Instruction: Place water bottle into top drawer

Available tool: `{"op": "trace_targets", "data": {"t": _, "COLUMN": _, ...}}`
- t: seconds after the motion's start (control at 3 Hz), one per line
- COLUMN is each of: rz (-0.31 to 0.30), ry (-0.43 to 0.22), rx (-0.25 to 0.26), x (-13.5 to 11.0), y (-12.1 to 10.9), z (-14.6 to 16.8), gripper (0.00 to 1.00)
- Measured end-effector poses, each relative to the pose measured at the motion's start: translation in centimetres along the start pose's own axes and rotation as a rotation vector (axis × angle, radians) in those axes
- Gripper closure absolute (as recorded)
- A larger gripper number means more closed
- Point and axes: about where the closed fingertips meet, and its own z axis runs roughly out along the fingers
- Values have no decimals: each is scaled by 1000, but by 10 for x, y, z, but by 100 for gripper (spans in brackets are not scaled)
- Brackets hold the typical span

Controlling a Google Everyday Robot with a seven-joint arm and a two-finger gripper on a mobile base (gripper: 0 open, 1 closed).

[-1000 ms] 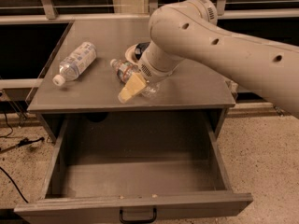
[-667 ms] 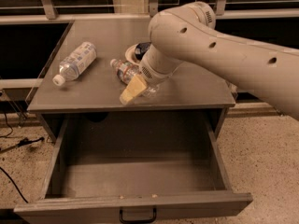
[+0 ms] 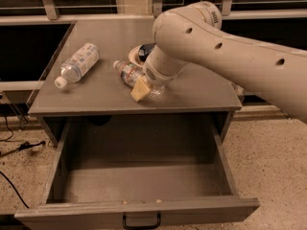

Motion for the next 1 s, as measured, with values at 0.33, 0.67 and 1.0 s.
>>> {"op": "trace_targets", "data": {"t": 0.33, "rz": 0, "ry": 0, "rx": 0, "x": 0, "y": 0, "z": 0, "gripper": 73}}
{"op": "trace_targets", "data": {"t": 0.67, "rz": 0, "ry": 0, "rx": 0, "x": 0, "y": 0, "z": 0, "gripper": 96}}
{"op": "trace_targets", "data": {"t": 1.0, "rz": -37, "ry": -34, "rx": 13, "x": -14, "y": -2, "z": -22, "gripper": 100}}
